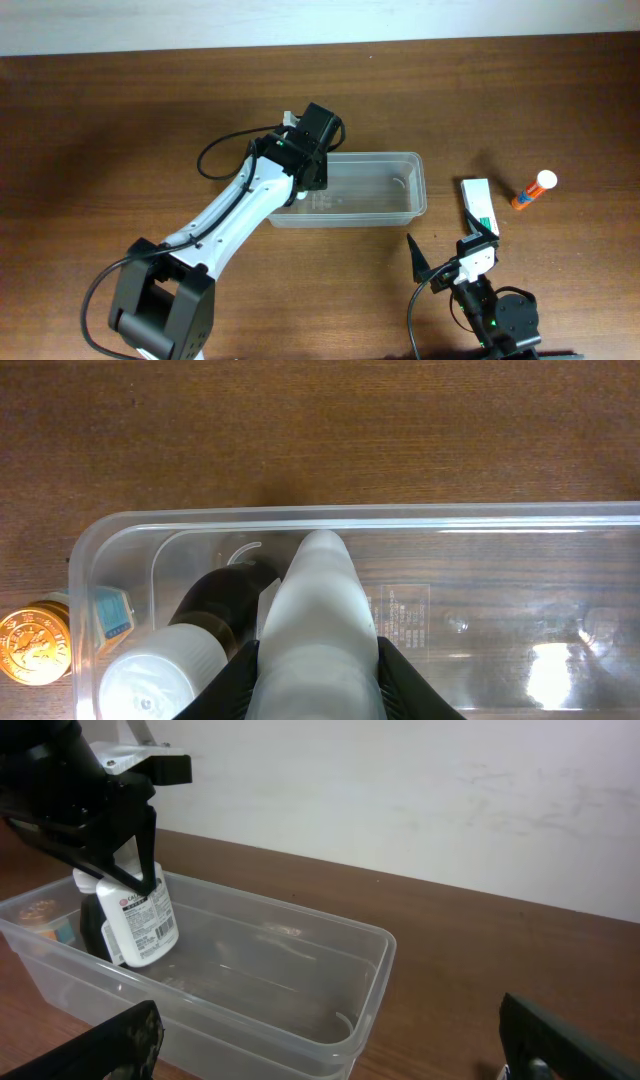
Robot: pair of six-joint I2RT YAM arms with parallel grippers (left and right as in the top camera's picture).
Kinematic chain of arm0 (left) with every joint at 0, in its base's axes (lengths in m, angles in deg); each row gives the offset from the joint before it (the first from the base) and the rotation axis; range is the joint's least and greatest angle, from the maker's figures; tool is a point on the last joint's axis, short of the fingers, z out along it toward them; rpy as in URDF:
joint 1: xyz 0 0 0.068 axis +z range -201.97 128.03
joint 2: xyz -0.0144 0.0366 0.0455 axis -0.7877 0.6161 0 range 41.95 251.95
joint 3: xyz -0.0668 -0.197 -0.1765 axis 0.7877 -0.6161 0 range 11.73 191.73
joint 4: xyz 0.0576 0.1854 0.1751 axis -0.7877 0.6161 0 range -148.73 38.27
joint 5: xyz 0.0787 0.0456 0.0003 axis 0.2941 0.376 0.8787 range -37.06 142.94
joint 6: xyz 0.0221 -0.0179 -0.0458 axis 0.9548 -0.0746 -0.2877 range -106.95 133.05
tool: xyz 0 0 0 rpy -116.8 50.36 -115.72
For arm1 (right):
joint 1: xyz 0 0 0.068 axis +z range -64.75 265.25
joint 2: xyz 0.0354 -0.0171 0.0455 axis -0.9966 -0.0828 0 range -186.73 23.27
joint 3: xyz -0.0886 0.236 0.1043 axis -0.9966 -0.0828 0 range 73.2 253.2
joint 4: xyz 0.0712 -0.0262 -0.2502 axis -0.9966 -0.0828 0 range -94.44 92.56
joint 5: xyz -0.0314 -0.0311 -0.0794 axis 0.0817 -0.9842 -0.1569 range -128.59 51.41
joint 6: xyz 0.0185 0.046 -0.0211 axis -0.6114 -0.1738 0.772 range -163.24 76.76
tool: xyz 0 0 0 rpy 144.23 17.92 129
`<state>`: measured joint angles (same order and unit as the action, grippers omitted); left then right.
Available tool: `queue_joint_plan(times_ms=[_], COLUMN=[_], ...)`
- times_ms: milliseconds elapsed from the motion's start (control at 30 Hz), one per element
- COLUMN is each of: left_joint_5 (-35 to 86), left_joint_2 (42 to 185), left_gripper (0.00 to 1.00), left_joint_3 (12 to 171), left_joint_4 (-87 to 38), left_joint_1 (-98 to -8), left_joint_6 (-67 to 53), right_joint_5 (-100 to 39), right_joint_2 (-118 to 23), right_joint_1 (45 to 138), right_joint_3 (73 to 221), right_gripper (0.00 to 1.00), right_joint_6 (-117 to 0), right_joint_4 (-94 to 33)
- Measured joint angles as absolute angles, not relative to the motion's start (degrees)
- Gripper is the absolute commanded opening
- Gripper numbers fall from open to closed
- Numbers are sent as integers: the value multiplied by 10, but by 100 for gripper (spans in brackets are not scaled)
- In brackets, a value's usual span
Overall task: Pack container
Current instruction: 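Carry the white spray bottle into the container beside the brown bottle, then release the spray bottle upright and raise the left gripper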
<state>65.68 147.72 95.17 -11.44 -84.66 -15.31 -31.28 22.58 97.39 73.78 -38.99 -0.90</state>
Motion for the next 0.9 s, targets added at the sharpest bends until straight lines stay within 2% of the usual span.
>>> queue_joint_plan(times_ms=[633, 733, 900], left_joint_5=[664, 665, 665], left_joint_2=[1504, 1504, 1504], left_gripper=[23, 36, 45], left_joint_3=[952, 952, 952], left_joint_4=[-128, -128, -129], left_joint_1=[-850, -850, -850], left_joint_6=[-153, -153, -148], right_joint_5=[-313, -313, -313], right_joint_2=[226, 226, 226], right_joint_1=[974, 974, 974], right_joint_3=[738, 738, 738], right_gripper=[98, 98, 98], right_joint_6=[-390, -390, -390], right_joint_4=[-9, -9, -9])
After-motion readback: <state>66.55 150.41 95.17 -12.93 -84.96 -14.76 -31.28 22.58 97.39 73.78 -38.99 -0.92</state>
